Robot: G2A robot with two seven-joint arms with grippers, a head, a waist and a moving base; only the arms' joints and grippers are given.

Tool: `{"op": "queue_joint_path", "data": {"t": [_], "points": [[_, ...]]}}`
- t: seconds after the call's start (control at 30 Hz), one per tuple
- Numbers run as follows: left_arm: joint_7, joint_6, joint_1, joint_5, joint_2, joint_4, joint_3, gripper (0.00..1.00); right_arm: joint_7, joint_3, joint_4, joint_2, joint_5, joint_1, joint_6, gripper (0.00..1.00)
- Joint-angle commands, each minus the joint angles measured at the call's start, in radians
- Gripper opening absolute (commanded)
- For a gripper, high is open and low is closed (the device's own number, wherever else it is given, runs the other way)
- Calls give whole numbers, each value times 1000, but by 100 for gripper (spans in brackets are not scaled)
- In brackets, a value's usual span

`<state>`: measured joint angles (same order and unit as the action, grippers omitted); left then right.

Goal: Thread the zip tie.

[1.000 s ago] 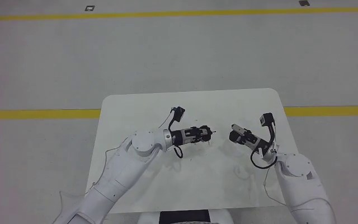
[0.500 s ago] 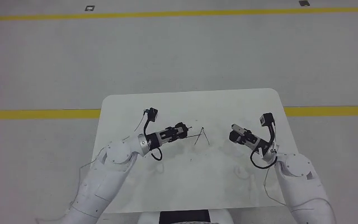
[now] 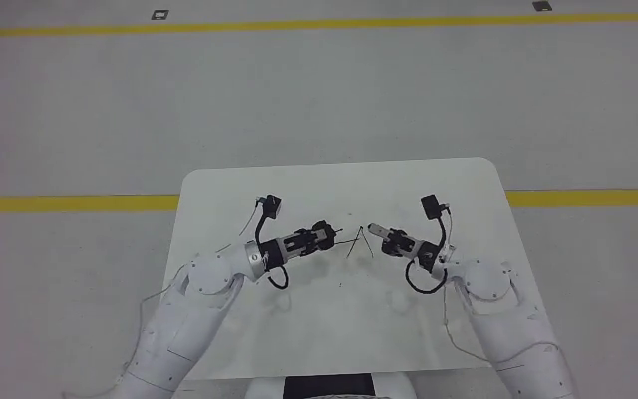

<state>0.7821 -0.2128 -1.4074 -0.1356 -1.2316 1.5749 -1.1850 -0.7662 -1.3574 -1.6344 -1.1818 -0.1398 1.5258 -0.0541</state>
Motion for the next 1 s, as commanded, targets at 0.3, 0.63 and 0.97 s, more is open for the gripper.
{"op": "queue_joint_path", "data": {"t": [0.3,0.63,0.97], "points": [[-23,-11,-38,-28,15,23,-59,0,48,33,0,-2,-49,-10,49,100],[-11,-30,-81,-52,32,45,-111,0,76,89,-17,-9,-71,-30,60,100],[-11,-30,-81,-52,32,45,-111,0,144,241,-37,-27,-265,-103,294,100]]}}
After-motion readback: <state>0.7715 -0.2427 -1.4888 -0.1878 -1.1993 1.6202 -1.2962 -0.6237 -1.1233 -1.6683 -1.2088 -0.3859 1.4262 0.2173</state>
